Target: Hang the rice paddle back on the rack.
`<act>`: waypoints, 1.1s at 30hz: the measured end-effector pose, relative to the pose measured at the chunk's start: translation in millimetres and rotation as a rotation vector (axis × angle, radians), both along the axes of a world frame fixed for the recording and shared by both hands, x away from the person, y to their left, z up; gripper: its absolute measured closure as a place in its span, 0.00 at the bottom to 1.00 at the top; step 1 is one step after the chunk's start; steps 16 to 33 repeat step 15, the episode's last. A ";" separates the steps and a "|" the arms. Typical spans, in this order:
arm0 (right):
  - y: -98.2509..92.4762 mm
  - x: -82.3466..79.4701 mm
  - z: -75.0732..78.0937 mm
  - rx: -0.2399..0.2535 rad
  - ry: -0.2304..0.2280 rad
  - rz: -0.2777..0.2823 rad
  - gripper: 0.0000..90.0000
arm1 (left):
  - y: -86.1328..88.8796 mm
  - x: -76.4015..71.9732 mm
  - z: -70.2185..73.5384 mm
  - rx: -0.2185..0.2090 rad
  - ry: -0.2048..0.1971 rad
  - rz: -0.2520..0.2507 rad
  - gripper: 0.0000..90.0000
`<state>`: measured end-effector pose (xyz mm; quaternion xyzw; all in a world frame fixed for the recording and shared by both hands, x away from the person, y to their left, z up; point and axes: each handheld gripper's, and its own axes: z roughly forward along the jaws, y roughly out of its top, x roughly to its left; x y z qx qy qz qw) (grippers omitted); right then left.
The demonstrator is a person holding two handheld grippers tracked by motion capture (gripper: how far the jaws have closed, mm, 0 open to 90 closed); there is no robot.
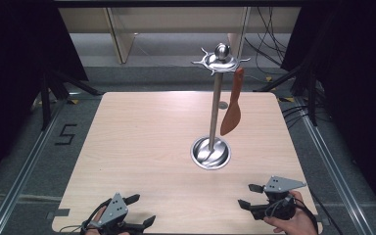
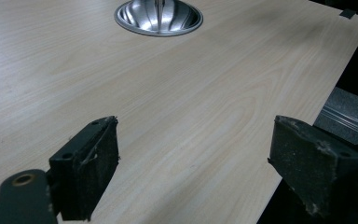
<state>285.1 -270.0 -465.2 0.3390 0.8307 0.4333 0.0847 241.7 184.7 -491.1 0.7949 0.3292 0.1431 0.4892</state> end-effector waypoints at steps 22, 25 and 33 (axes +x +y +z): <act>-1.8 -1.9 -4.0 -0.001 0.033 -0.003 0.35 | -0.7 0.0 -0.1 -0.011 0.002 0.003 0.17; -1.8 -1.9 -4.0 -0.001 0.033 -0.003 0.35 | -0.7 0.0 -0.1 -0.011 0.002 0.003 0.17; -1.8 -1.9 -4.0 -0.001 0.033 -0.003 0.35 | -0.7 0.0 -0.1 -0.011 0.002 0.003 0.17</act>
